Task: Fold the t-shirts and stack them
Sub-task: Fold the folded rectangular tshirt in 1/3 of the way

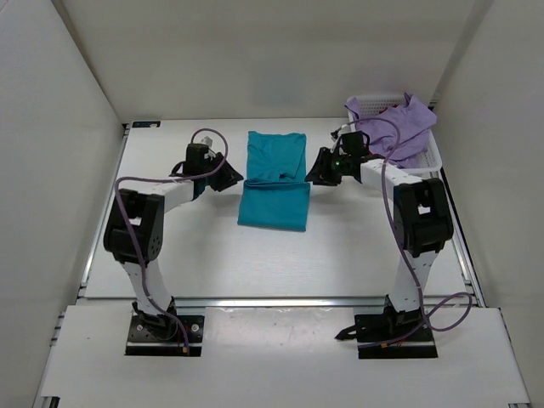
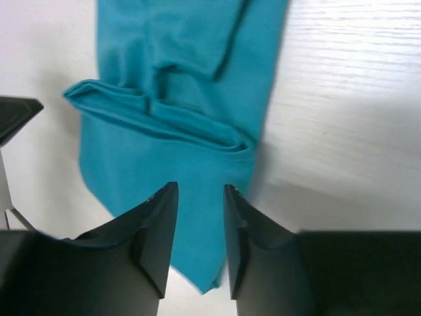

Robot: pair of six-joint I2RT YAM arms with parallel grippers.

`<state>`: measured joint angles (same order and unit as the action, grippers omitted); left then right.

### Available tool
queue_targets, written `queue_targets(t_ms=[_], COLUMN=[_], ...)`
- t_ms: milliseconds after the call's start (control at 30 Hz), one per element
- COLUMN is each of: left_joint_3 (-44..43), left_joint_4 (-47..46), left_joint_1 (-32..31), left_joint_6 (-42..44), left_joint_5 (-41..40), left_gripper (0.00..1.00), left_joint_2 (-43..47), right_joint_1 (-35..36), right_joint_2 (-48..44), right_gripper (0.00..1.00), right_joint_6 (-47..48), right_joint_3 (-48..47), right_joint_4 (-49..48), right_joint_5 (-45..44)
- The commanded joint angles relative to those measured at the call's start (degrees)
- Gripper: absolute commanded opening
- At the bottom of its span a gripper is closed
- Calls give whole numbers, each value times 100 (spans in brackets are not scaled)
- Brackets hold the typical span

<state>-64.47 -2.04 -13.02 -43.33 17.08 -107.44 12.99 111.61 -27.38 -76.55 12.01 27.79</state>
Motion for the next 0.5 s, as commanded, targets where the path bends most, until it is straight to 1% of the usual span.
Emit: queue_targets(t_ms=[0, 33, 67, 100, 167, 200, 333, 400, 467], left_joint_3=[547, 723, 829, 1118, 1532, 1568, 1709, 1902, 2165], left_joint_4=[-568, -534, -543, -656, -885, -972, -965, -1052, -1219], left_joint_1=[-296, -385, -577, -753, -939, -974, -817, -755, -729], left_joint_6=[-18, -17, 9, -43, -140, -184, -220, -254, -281], left_joint_5=[-90, -221, -231, -310, -354, -346, -13, -56, -73], left_gripper=[40, 40, 38, 37, 38, 37, 35, 35, 35], left_joint_2=[1205, 1364, 1418, 1506, 1481, 1419, 927, 944, 1005], right_joint_1=[317, 466, 572, 677, 914, 968, 1240, 1311, 1328], right_joint_2=[-789, -903, -913, -887, -642, -475, 175, 412, 842], right_gripper=[31, 24, 10, 1, 0, 0, 0, 0, 0], right_joint_6=[233, 285, 285, 277, 259, 276, 312, 356, 364], right_joint_3=[0, 192, 202, 298, 195, 150, -438, -763, -1079], right_joint_4=[12, -58, -145, -225, -252, -113, 117, 222, 292], right_joint_5=[-510, -546, -521, -433, -301, -301, -151, -142, -64])
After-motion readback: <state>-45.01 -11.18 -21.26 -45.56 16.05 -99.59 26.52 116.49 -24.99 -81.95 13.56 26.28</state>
